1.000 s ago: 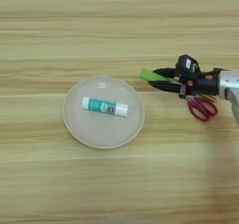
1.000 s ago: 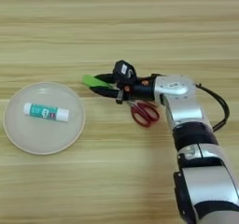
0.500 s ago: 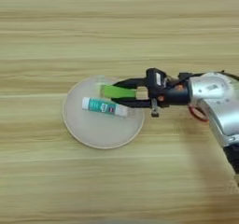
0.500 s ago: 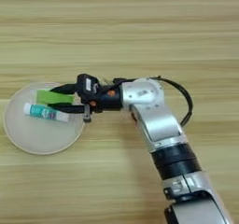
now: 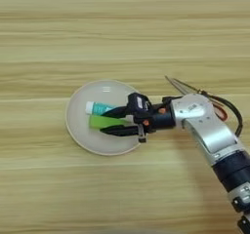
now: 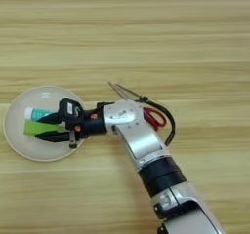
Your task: Move the objects on the table
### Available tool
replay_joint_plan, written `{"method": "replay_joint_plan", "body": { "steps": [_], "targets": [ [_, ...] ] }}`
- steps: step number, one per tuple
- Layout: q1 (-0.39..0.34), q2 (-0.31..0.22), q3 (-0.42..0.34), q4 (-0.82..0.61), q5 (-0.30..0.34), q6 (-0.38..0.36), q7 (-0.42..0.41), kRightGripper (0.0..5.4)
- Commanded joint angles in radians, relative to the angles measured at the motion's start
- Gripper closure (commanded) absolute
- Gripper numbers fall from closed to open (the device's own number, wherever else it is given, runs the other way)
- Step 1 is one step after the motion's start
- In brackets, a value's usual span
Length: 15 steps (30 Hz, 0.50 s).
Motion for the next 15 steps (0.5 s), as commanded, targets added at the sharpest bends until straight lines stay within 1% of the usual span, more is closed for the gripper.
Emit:
{"method": "replay_joint_plan", "body": {
  "steps": [1,6,15],
  "targets": [
    [-0.082,0.004,-0.004,0.009,-0.018,-0.038,-0.043,4.01],
    [-0.091,0.011,0.002,0.051,-0.040,-0.050,-0.046,4.01],
    [-0.089,0.004,0.017,0.077,-0.066,-0.054,-0.039,4.01]
  ]
}}
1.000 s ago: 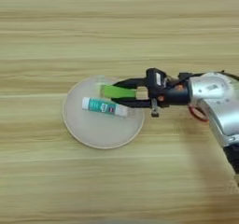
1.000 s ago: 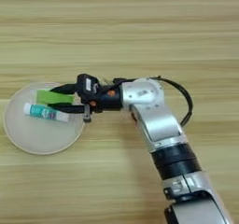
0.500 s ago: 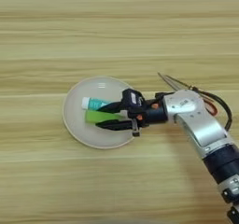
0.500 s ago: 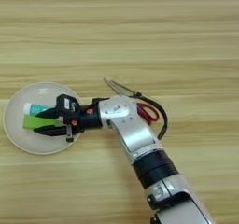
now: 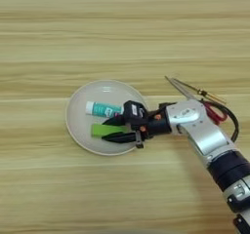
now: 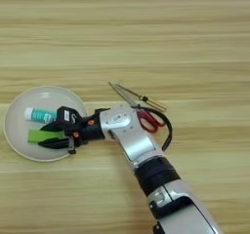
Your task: Move the objects on the table
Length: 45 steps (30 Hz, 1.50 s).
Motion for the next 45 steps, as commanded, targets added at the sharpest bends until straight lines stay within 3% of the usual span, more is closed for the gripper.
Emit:
{"method": "replay_joint_plan", "body": {
  "steps": [1,2,3,10,19,25,29,36,45],
  "targets": [
    [-0.071,-0.011,-0.012,-0.027,-0.001,-0.023,-0.023,4.01],
    [-0.071,-0.011,-0.012,-0.027,-0.001,-0.022,-0.023,4.01],
    [-0.071,-0.011,-0.012,-0.027,-0.002,-0.023,-0.024,3.65],
    [-0.067,-0.009,-0.033,-0.079,0.037,-0.005,-0.009,2.49],
    [-0.071,-0.025,-0.104,-0.185,0.118,0.017,-0.013,1.35],
    [-0.078,-0.079,-0.194,-0.282,0.187,0.042,-0.020,0.62],
    [-0.101,-0.130,-0.271,-0.261,0.201,0.039,-0.047,0.09],
    [-0.151,-0.218,-0.363,-0.123,0.186,0.007,-0.077,0.04],
    [-0.191,-0.276,-0.431,0.013,0.196,-0.035,-0.079,0.04]
  ]
}}
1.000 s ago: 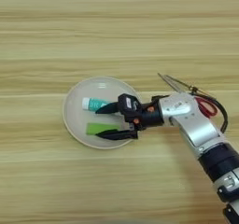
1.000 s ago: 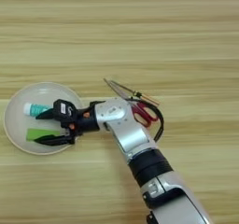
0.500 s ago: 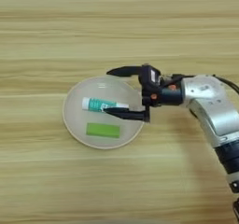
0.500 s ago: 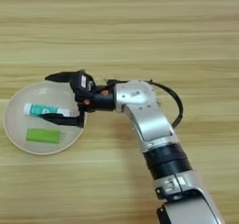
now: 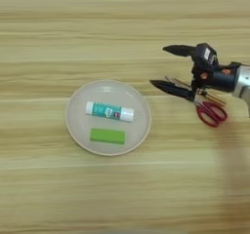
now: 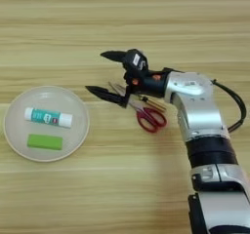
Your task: Move the objects on the table
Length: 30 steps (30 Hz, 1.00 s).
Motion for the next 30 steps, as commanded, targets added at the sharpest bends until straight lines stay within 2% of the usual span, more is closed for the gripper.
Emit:
{"method": "replay_joint_plan", "body": {
  "steps": [1,11,30],
  "targets": [
    [-0.102,-0.057,-0.045,0.002,0.015,-0.040,-0.031,0.04],
    [-0.159,-0.119,-0.066,0.250,-0.025,-0.074,-0.033,0.04],
    [-0.297,-0.164,-0.086,0.681,-0.094,-0.175,-0.104,0.04]
  ]
}}
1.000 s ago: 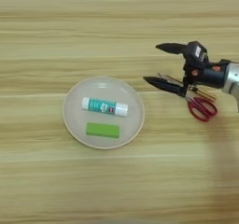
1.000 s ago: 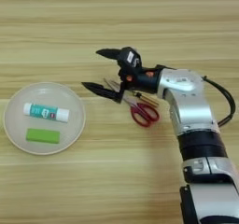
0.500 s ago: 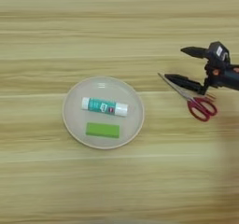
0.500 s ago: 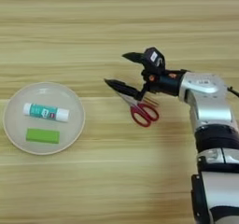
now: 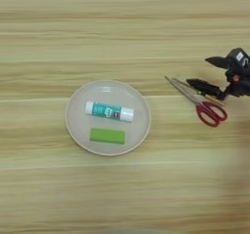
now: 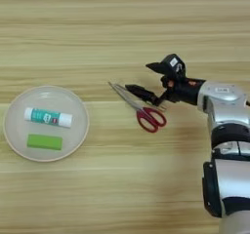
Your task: Move the objects on the table
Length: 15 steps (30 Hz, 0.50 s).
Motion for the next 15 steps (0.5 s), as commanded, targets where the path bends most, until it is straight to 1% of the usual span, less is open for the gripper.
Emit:
{"method": "replay_joint_plan", "body": {
  "steps": [1,6,10,15],
  "targets": [
    [-0.110,-0.064,-0.027,0.018,-0.003,-0.034,-0.046,0.04],
    [-0.124,-0.068,-0.021,0.075,-0.033,-0.046,-0.078,0.04],
    [-0.130,-0.067,-0.007,0.105,-0.069,-0.057,-0.113,0.04],
    [-0.131,-0.062,-0.001,0.125,-0.097,-0.064,-0.136,0.04]
  ]
}}
